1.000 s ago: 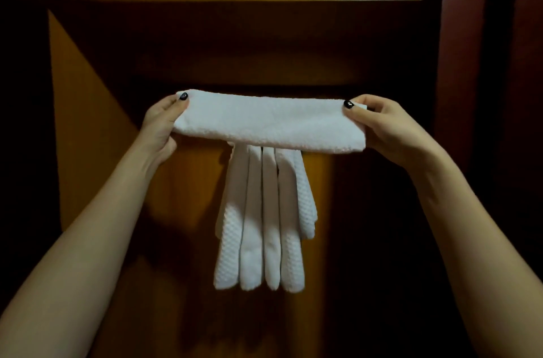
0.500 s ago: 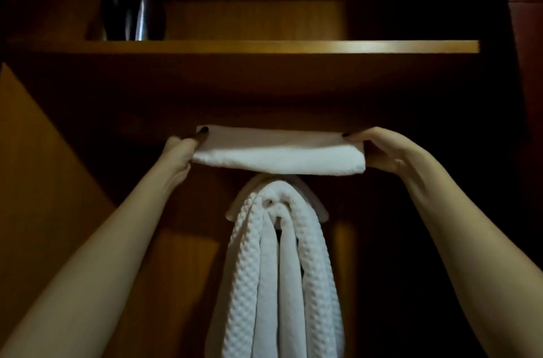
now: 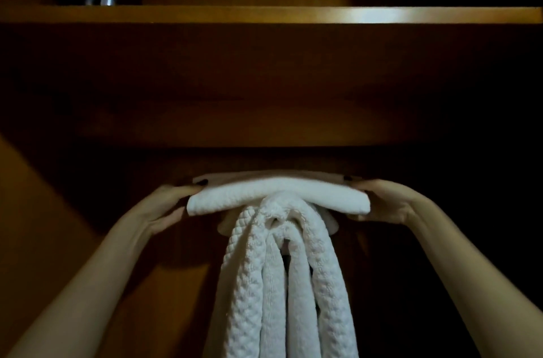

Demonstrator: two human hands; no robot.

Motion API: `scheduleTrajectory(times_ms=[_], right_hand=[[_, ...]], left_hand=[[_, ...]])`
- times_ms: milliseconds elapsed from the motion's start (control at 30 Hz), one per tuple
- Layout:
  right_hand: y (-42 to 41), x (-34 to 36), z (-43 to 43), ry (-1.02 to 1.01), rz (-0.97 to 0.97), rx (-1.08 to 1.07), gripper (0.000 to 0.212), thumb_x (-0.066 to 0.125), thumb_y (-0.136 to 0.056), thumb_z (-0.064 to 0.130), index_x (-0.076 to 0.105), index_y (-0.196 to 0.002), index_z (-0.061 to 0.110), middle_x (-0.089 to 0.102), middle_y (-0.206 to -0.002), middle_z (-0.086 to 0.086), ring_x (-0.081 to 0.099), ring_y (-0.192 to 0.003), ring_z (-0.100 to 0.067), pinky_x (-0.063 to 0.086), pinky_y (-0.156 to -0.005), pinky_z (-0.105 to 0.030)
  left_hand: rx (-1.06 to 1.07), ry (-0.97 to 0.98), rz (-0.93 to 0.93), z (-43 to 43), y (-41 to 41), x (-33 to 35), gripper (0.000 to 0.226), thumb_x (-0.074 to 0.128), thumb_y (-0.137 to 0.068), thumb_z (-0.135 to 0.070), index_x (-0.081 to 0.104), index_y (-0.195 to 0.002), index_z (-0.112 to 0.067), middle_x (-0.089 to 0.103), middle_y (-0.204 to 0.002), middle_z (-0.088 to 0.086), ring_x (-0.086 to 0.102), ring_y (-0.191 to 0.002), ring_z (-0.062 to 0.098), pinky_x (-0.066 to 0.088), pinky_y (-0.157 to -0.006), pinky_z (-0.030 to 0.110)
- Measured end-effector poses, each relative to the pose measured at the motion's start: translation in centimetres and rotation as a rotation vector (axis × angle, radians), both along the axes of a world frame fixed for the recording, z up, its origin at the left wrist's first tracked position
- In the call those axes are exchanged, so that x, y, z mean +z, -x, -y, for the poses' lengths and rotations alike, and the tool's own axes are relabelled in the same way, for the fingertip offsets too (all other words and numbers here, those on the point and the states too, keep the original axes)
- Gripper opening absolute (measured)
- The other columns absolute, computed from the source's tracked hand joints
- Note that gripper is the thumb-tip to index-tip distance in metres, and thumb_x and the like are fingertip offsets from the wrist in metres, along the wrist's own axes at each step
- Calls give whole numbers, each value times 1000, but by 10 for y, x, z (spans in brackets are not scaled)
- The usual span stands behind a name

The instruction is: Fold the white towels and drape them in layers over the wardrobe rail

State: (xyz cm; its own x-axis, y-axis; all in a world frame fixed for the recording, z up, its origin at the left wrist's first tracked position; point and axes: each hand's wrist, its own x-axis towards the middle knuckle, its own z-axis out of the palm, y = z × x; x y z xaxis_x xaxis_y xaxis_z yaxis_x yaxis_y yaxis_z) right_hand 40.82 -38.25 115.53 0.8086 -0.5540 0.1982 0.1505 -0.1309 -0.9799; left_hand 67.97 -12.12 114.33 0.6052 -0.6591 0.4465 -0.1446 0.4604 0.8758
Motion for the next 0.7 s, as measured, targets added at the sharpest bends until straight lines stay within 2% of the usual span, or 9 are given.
scheduleTrajectory(times_ms=[100, 200, 300, 367, 433, 500, 567, 633, 700], right_hand=[[-15, 9, -3, -138, 282, -52, 15, 52, -97, 13, 61, -110, 11, 66, -99, -9, 64, -88, -21, 52, -69, -34], [-31, 11, -7, -261, 493, -53, 18, 45, -100, 8, 59, -106, 16, 64, -101, -7, 63, -88, -19, 53, -64, -31], [-38, 4, -12, -354, 651, -10, 24, 37, -102, 7, 60, -101, 15, 64, -102, -9, 63, -91, -21, 59, -62, -26], [-39, -8, -9, -341, 649, -12, 26, 36, -102, 5, 61, -100, 12, 64, -103, -11, 63, -93, -22, 60, -64, -27], [-39, -20, -4, -320, 622, 17, 23, 40, -100, 4, 63, -100, 10, 67, -103, -10, 66, -94, -22, 59, -66, -30], [-36, -26, -2, -294, 585, 68, 16, 53, -92, 11, 66, -101, 10, 72, -100, -7, 71, -91, -17, 56, -72, -32], [-34, -26, -1, -239, 553, 98, 22, 59, -85, 18, 67, -104, 12, 73, -99, -3, 71, -90, -14, 52, -77, -32], [-33, -27, 2, -146, 528, 68, 20, 56, -90, 12, 66, -107, 14, 72, -98, -2, 68, -90, -14, 50, -77, -32], [-35, -31, 4, -82, 509, 22, 25, 53, -92, 2, 65, -109, 15, 70, -98, -2, 68, -87, -13, 52, -72, -30]], left_hand=[[16, 192, -87, 14, -1, 9, 20, 51, -90, 8, 60, -95, -9, 72, -88, 10, 71, -75, 16, 57, -55, 23], [47, 362, -215, 32, -5, 13, 20, 49, -94, 4, 57, -96, -15, 63, -97, 10, 68, -77, 15, 57, -56, 24], [-5, 470, -192, 38, 2, 7, 29, 45, -94, 5, 60, -102, -18, 66, -100, 6, 67, -87, 16, 58, -63, 24], [-24, 441, -157, 35, 6, -3, 33, 45, -95, 5, 66, -101, -19, 72, -94, 3, 70, -86, 14, 57, -64, 22], [-49, 387, -99, 32, 5, -14, 39, 44, -94, 7, 74, -92, -19, 74, -91, 3, 71, -85, 13, 57, -65, 22], [-47, 321, -35, 29, 1, -22, 38, 45, -92, 8, 72, -98, -18, 73, -99, 6, 70, -91, 16, 58, -70, 24], [-29, 268, 9, 26, -6, -23, 33, 52, -88, 4, 68, -109, -16, 71, -109, 9, 68, -100, 21, 59, -78, 27], [-32, 203, 73, 24, -9, -24, 36, 61, -80, -3, 67, -112, -18, 70, -114, 10, 67, -105, 24, 58, -82, 30], [-21, 148, 128, 22, -6, -24, 38, 63, -79, -3, 66, -113, -20, 71, -112, 9, 68, -103, 22, 59, -79, 28]])
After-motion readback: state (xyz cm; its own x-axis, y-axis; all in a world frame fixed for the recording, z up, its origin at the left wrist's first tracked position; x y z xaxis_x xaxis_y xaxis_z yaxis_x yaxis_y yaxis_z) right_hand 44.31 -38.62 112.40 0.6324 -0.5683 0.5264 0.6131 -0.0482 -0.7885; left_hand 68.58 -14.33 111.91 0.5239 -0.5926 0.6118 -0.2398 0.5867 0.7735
